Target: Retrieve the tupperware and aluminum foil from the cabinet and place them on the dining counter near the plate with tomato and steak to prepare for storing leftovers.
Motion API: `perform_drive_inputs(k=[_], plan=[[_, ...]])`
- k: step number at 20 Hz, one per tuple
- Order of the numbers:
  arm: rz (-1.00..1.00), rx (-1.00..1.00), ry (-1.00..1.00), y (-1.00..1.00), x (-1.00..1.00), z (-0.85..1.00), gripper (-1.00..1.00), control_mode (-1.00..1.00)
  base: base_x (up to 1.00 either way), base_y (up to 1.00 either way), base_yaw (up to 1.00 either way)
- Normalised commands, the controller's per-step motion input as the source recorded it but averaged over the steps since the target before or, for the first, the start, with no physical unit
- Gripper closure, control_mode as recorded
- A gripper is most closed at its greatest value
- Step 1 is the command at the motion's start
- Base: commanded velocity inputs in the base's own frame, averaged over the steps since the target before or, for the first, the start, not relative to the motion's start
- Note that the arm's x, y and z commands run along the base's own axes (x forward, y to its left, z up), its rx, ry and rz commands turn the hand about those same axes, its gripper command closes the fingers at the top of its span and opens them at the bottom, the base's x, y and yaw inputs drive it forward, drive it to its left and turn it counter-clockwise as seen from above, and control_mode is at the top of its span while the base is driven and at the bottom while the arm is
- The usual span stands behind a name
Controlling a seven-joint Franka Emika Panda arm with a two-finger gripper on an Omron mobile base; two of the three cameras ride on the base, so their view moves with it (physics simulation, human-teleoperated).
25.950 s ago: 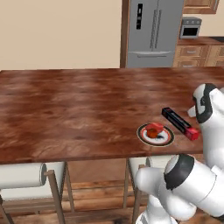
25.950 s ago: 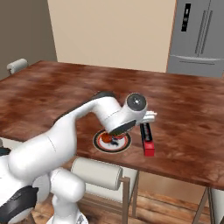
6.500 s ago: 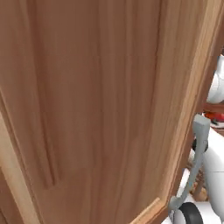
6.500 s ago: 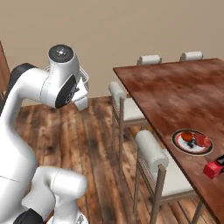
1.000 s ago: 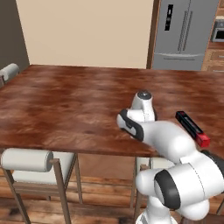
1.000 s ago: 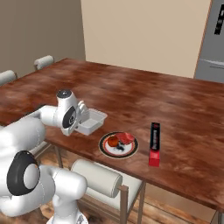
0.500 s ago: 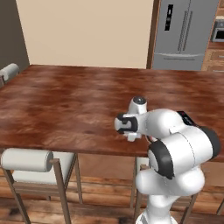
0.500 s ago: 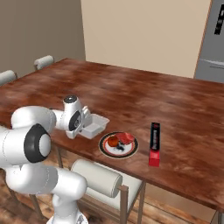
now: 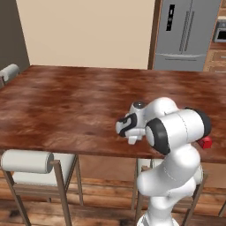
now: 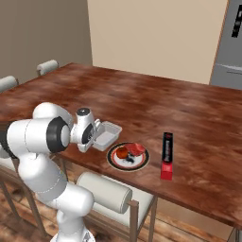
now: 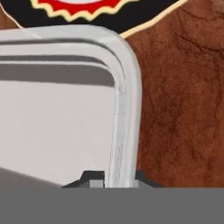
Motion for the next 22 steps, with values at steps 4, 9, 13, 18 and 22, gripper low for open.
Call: perform_drive_inputs(k=[4, 9, 13, 18, 22], plan=[[0.00, 0.00, 0.03, -0.01, 0.34, -0.36, 1.00, -1.00, 0.00, 0.00, 0.00], [0.00, 0.00, 0.03, -0.15, 0.11, -0.15, -1.00, -1.00, 0.00, 0.00, 0.00], [0.00, 0.03, -0.10, -0.43, -0.31, 0.28, -1.00, -1.00, 0.00, 0.00, 0.00], [0.00, 0.01, -0.23, -0.20, -0.51, 0.67, -1.00, -1.00, 0.00, 0.00, 0.00], [0.02, 0.00, -0.24, 0.00, -0.66, 0.90, -1.00, -1.00, 0.00, 0.00, 0.00]])
